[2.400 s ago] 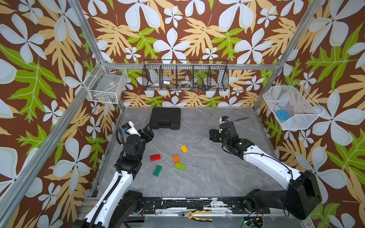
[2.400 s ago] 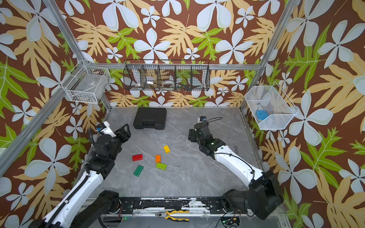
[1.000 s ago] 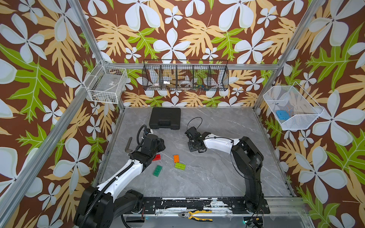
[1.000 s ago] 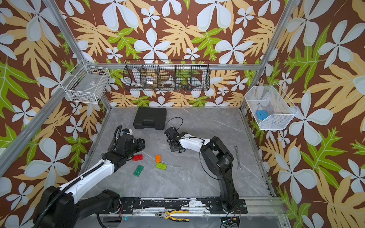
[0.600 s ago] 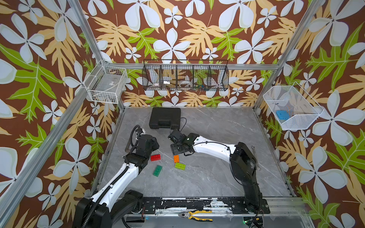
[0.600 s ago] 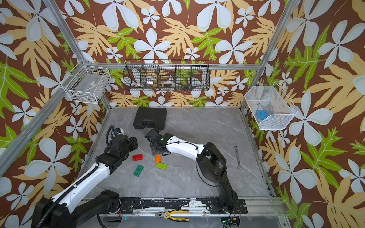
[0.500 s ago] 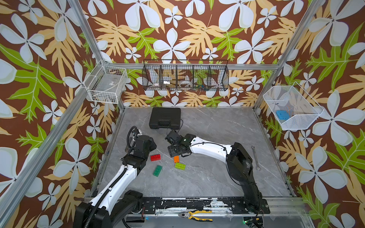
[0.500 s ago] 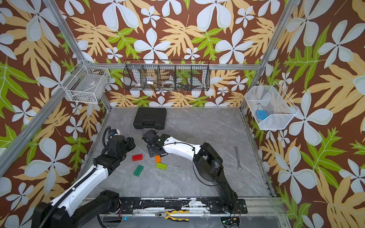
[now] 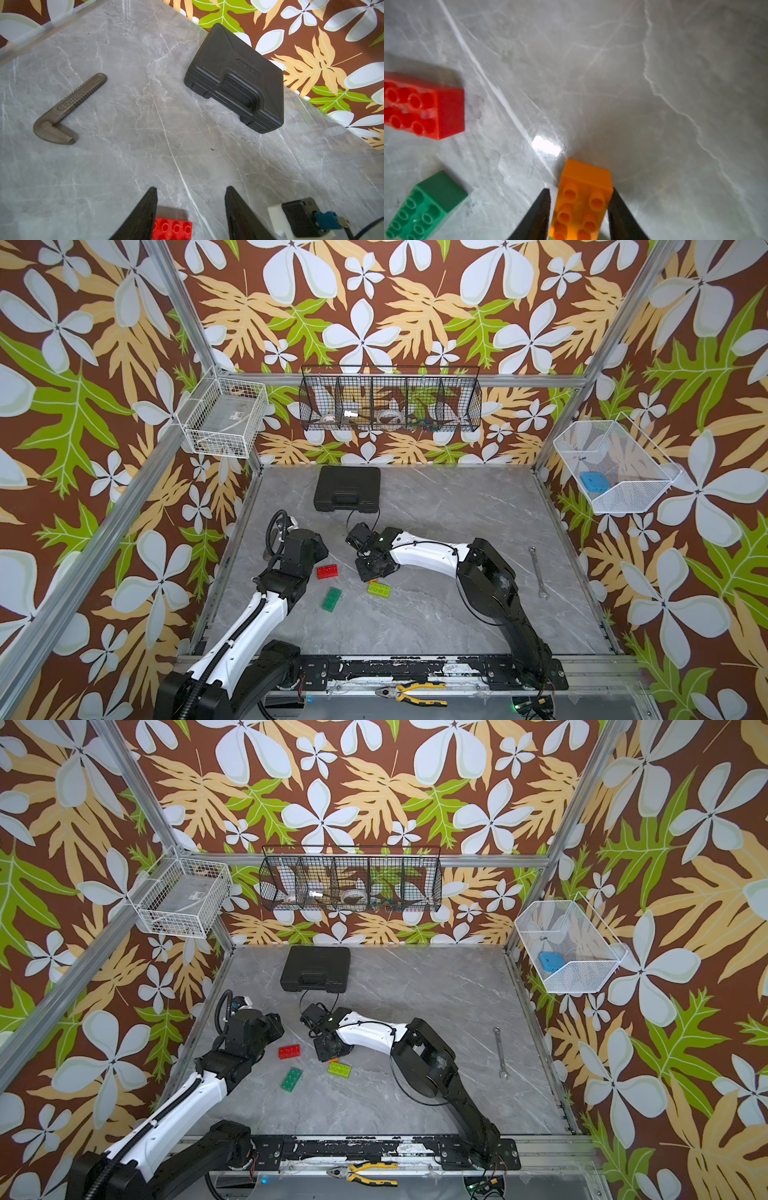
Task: Assemble a rectangle with lego
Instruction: Pick up the lego brick from the center of the board, then place the lego brick at the center of the board.
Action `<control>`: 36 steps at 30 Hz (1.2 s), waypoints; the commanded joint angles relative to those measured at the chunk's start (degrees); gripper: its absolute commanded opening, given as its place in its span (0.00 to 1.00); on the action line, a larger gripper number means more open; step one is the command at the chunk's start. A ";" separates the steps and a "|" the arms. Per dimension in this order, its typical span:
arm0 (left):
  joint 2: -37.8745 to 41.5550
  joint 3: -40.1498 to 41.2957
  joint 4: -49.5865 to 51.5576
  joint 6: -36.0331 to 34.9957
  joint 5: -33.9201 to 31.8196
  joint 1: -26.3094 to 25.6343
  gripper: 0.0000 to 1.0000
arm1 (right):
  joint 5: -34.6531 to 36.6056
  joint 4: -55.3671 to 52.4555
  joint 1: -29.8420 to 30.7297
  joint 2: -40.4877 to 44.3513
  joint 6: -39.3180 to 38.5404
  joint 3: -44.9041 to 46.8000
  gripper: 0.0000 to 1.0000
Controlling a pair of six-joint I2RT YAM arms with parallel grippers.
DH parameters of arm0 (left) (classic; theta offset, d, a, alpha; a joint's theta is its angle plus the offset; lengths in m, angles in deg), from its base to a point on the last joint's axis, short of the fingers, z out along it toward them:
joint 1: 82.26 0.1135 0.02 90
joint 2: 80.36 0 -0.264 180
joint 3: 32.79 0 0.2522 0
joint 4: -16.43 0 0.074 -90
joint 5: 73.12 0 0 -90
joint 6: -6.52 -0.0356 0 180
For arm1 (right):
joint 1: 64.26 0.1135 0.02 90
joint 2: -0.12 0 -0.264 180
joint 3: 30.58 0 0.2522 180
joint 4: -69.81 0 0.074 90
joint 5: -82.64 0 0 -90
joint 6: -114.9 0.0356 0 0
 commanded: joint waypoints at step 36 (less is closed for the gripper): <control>-15.79 -5.85 -14.33 -2.36 5.93 -12.37 0.53 | 7.16 7.41 -11.32 17.99 -6.30 29.11 0.22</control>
